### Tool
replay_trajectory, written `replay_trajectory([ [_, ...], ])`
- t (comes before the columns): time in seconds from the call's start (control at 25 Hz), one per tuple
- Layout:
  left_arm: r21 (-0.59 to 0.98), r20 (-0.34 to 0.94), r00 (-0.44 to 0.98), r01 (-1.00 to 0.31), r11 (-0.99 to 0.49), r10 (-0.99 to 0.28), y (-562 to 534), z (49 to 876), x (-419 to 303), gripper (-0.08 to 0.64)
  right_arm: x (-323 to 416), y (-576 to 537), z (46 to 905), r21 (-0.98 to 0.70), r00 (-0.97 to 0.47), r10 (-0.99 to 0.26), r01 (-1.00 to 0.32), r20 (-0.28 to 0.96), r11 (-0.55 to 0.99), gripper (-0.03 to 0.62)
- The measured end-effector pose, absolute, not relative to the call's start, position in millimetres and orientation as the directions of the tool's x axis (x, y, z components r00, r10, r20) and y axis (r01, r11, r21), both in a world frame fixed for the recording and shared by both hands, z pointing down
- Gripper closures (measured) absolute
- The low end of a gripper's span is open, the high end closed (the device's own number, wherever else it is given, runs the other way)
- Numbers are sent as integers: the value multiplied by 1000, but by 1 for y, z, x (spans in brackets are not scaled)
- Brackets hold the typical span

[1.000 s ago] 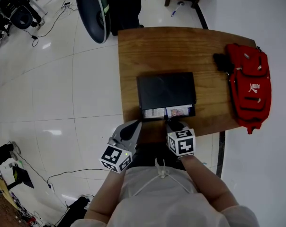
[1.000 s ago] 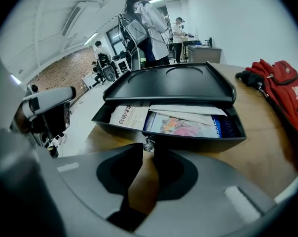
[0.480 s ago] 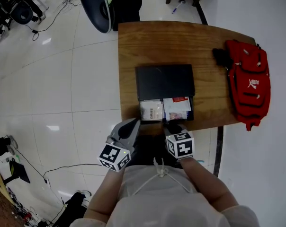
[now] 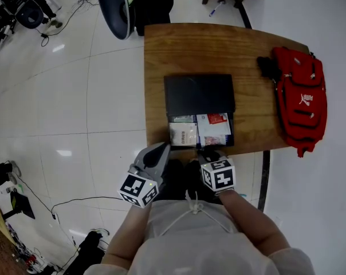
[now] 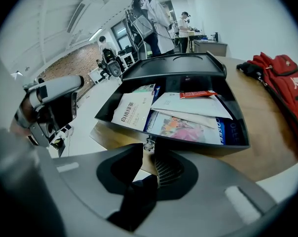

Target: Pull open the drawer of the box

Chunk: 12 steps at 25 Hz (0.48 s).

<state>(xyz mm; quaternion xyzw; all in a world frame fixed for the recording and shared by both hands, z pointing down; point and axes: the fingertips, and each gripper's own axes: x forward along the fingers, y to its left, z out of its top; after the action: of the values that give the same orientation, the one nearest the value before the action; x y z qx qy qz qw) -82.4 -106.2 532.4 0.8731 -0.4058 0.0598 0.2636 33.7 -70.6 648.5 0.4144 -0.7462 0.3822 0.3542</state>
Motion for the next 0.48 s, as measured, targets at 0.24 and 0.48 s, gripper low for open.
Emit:
replay_trajectory([
  [0.24, 405, 320, 660, -743, -532, -680, -108, 531, -82, 554, 33, -70, 643, -303, -426, -339, -883, 839, 358, 500],
  [0.48, 370, 263, 663, -740, -562, -701, -124, 500, -76, 554, 42, -79, 592, -325, -483, -388, -854, 785, 405, 514],
])
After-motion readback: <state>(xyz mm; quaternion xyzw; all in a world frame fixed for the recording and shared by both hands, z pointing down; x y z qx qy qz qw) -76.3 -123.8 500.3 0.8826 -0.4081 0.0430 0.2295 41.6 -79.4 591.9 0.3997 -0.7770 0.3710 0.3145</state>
